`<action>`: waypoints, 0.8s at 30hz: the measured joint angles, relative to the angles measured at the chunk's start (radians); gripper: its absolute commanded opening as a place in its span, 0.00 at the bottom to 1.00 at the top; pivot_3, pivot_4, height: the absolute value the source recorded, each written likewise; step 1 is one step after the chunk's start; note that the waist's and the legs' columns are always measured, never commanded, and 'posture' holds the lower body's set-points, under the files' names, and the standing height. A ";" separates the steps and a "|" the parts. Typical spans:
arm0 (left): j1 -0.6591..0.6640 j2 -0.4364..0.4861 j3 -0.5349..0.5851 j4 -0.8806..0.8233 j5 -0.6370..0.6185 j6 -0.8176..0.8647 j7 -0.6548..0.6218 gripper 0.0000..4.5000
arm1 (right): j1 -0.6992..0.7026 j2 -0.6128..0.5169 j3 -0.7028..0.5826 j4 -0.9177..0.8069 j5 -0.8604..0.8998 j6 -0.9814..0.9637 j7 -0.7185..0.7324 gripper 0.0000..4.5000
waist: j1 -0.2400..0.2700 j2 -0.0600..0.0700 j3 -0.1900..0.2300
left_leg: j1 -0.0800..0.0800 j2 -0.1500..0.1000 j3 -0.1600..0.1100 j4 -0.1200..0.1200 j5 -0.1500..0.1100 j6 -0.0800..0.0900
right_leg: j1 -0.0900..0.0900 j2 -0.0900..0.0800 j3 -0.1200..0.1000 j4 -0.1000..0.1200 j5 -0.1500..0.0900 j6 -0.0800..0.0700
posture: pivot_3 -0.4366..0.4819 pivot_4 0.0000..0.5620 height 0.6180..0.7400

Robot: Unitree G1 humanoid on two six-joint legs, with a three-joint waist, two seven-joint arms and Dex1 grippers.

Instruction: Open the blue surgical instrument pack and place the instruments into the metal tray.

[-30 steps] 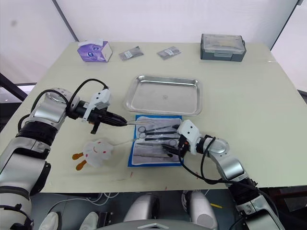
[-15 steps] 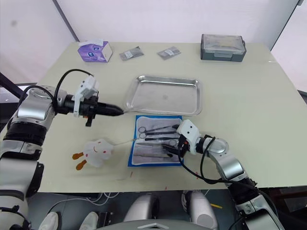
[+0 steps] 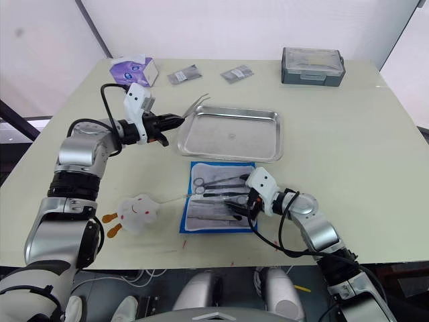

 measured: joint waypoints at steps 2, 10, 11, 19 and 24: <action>0.000 -0.023 0.001 -0.028 0.013 0.040 0.050 0.02 | 0.000 0.000 0.000 0.000 -0.001 0.000 0.000 1.00 | 0.001 0.000 0.000 | 0.000 0.000 0.000 0.000 0.000 0.000 | 0.000 0.000 0.000 0.000 0.000 0.000 | 0.48 0.27 0.98; -0.003 -0.173 0.022 -0.055 0.042 0.188 0.284 0.02 | -0.003 0.000 0.001 0.002 -0.001 0.000 0.002 1.00 | 0.001 0.000 0.000 | 0.000 0.000 0.000 0.000 0.000 0.000 | 0.000 -0.001 0.000 0.000 0.000 0.000 | 0.48 0.27 0.98; -0.003 -0.198 0.029 -0.056 0.046 0.199 0.323 0.02 | -0.004 0.000 0.002 0.003 -0.002 0.000 0.002 1.00 | 0.001 0.000 0.000 | 0.000 0.000 0.000 0.000 0.000 0.000 | 0.000 -0.001 0.000 0.000 0.000 0.000 | 0.48 0.27 0.98; -0.001 -0.302 0.093 -0.030 0.066 0.231 0.531 0.02 | -0.005 0.000 0.004 0.003 -0.004 0.000 0.002 1.00 | 0.002 0.000 0.000 | 0.000 0.000 0.000 0.000 0.000 0.000 | 0.000 -0.001 0.001 0.000 0.000 0.000 | 0.48 0.27 0.98; 0.004 -0.344 0.100 -0.026 0.064 0.250 0.577 0.02 | -0.005 0.000 0.004 0.003 -0.004 0.000 0.002 1.00 | 0.002 0.000 0.000 | 0.000 0.000 0.000 0.000 0.000 0.000 | 0.000 -0.001 0.001 0.000 0.000 0.000 | 0.48 0.27 0.98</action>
